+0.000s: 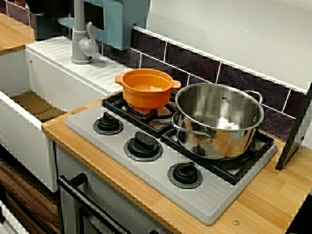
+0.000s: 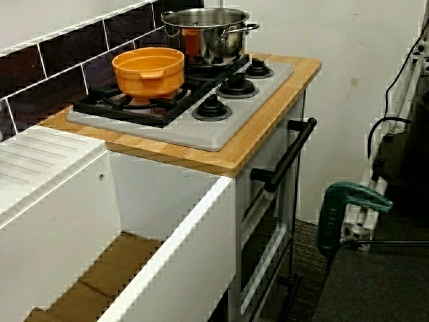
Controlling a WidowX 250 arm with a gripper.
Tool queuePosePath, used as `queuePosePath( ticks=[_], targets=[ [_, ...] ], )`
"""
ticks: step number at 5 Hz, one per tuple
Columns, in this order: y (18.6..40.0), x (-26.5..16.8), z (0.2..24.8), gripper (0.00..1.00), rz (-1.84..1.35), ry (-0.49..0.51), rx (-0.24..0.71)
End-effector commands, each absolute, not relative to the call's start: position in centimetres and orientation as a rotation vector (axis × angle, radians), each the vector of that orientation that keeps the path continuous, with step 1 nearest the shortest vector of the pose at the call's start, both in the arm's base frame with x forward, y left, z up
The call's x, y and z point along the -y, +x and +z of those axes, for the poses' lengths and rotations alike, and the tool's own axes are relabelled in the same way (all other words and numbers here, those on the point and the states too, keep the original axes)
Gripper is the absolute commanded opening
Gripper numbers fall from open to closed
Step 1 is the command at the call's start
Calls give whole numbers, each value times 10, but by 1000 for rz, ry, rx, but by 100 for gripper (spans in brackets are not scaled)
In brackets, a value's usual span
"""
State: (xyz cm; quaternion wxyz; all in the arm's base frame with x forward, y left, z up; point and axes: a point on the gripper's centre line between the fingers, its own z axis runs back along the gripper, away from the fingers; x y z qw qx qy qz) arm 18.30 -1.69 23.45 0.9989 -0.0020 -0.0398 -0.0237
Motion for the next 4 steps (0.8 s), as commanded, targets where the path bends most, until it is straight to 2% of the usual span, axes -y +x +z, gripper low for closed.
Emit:
queuePosePath(
  ticks=[1,2,3,4],
  targets=[
    [231,43,247,100,-78,31,209],
    [254,43,246,100,-81,63,309],
    [262,39,248,100,-112,43,352],
    [261,29,251,100,-149,56,456]
  ],
)
